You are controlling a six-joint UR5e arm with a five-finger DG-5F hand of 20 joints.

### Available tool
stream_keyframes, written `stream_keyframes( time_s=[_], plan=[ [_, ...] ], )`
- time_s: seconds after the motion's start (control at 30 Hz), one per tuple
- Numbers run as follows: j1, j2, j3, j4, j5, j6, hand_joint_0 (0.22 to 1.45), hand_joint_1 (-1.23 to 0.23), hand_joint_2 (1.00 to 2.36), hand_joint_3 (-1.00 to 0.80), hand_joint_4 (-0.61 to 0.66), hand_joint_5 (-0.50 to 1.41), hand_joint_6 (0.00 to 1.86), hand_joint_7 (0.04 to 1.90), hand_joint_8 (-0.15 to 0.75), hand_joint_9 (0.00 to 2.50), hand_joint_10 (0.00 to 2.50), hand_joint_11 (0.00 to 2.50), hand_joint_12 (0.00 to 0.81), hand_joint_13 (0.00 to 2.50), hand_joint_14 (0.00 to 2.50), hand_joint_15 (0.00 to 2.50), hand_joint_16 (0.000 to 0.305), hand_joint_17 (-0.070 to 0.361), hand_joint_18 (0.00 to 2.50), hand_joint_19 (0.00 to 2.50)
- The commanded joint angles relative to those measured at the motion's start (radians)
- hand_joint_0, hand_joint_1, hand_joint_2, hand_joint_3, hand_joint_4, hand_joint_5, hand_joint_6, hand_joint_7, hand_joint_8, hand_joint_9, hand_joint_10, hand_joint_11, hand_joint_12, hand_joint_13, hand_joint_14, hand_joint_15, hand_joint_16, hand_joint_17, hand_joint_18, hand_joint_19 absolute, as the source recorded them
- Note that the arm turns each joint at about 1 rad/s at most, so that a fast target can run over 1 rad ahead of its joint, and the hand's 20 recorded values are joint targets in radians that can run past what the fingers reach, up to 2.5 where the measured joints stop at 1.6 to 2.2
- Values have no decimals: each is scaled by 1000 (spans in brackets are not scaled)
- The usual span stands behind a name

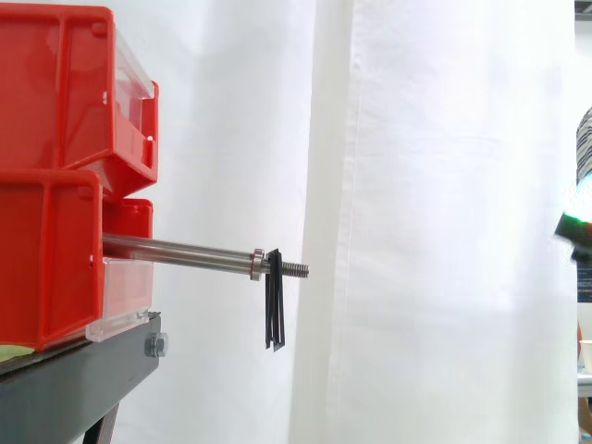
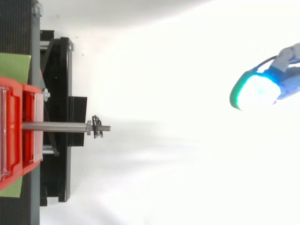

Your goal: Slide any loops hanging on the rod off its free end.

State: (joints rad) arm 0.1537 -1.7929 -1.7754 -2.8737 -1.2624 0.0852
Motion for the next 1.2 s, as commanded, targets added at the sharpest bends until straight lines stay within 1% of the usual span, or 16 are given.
stream_keyframes(
  time_s=[0.0, 0.13, 0.2, 0.23, 0.37, 0.4, 0.53, 0.57, 0.63, 0.73, 0.87, 0.9, 1.0, 1.03, 1.13, 1.17],
  plan=[
    [-2, -33, 1, 19, -11, 1, 561, -490, 1000, -500, 183, -182, 502, 734, 226, 727, 2, 68, 286, 423, 0, 16, 39, 87, 351, 271],
    [1, -45, -1, 65, -8, -16, 561, -489, 1000, -500, 187, -181, 502, 730, 230, 730, 3, 63, 288, 437, 0, 16, 38, 86, 365, 270],
    [0, -71, 1, 89, -14, -35, 562, -490, 1000, -500, 190, -180, 502, 731, 231, 732, 4, 62, 288, 444, 0, 19, 38, 86, 368, 267],
    [-8, -114, -1, 117, -29, -50, 563, -490, 1000, -500, 189, -179, 502, 732, 231, 734, 0, 65, 288, 445, 0, 19, 38, 85, 369, 264],
    [-13, -169, 1, 186, -81, -56, 563, -493, 1000, -500, 190, -179, 502, 732, 232, 737, 0, 66, 288, 452, 0, 14, 37, 84, 375, 266],
    [-13, -175, 1, 198, -84, -59, 564, -494, 1000, -500, 192, -179, 502, 731, 232, 738, 0, 66, 288, 453, 0, 11, 37, 83, 380, 265],
    [-13, -187, 1, 267, -87, -96, 565, -494, 1000, -500, 191, -179, 502, 732, 236, 737, 3, 64, 289, 463, 1, 17, 36, 82, 385, 263],
    [-13, -187, 1, 267, -87, -96, 565, -494, 1000, -500, 191, -179, 502, 733, 233, 738, 0, 60, 288, 465, 0, 18, 36, 82, 384, 262],
    [-6, -194, -1, 281, -84, -156, 565, -495, 1000, -500, 193, -178, 502, 732, 235, 738, 3, 70, 287, 465, 0, 18, 36, 82, 385, 274],
    [-6, -215, 1, 287, -86, -185, 566, -494, 1000, -500, 190, -178, 502, 732, 235, 739, 2, 59, 288, 465, 0, 14, 36, 82, 388, 269],
    [-6, -263, 1, 343, -89, -183, 566, -495, 1000, -500, 194, -177, 502, 731, 237, 742, 0, 67, 288, 475, 0, 21, 36, 82, 394, 272],
    [-6, -284, 1, 381, -94, -183, 566, -495, 1000, -500, 195, -176, 502, 730, 236, 742, 1, 61, 287, 477, 0, 25, 36, 82, 394, 272],
    [-6, -302, 1, 435, -107, -183, 566, -495, 1000, -500, 196, -176, 502, 731, 237, 744, 0, 68, 287, 478, 0, 25, 36, 82, 398, 275],
    [-6, -307, 1, 456, -101, -186, 566, -495, 1000, -500, 192, -176, 502, 733, 237, 745, 2, 61, 287, 480, 0, 29, 36, 82, 398, 274],
    [-3, -316, 1, 479, -101, -196, 566, -496, 1000, -500, 196, -176, 502, 728, 237, 746, 0, 63, 287, 482, 0, 26, 36, 82, 401, 275],
    [-2, -336, 4, 488, -100, -209, 566, -495, 1000, -500, 195, -176, 502, 730, 237, 745, 2, 62, 288, 483, 0, 25, 36, 82, 402, 274]
  ],
)
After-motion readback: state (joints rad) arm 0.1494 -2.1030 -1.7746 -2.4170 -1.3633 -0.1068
